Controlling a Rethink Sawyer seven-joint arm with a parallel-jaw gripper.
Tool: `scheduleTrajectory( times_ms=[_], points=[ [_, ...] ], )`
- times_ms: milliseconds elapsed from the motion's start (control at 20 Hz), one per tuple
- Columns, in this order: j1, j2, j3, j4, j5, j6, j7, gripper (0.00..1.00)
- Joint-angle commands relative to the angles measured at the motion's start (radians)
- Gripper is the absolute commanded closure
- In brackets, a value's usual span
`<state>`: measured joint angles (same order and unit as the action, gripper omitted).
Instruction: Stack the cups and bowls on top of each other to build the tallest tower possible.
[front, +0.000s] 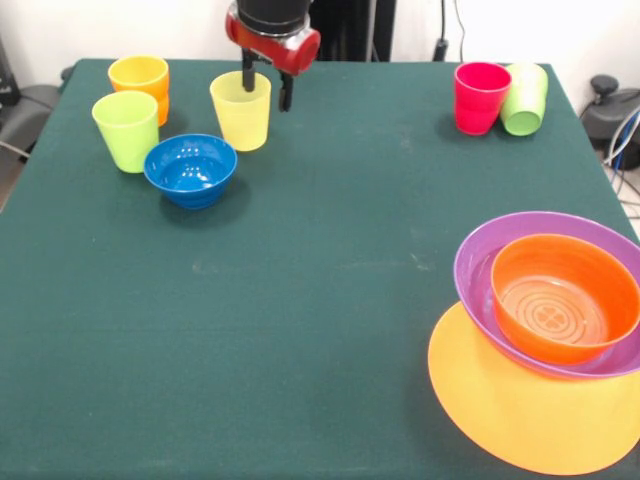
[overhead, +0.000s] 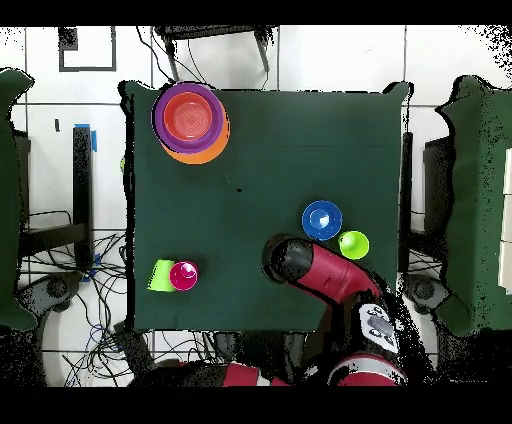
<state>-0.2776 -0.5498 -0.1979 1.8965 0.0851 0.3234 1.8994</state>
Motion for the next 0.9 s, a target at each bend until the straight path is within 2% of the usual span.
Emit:
scheduleTrajectory(
  times_ms=[50,450,900],
  points=[
    [-0.027,0.091,0.077,0.004,-0.002,-0.137,0.158,0.0],
    [-0.035,0.121,0.107,-0.006,0.008,-0.173,0.151,0.0],
    [-0.031,0.112,0.106,0.012,0.014,-0.147,0.151,0.0]
  ],
)
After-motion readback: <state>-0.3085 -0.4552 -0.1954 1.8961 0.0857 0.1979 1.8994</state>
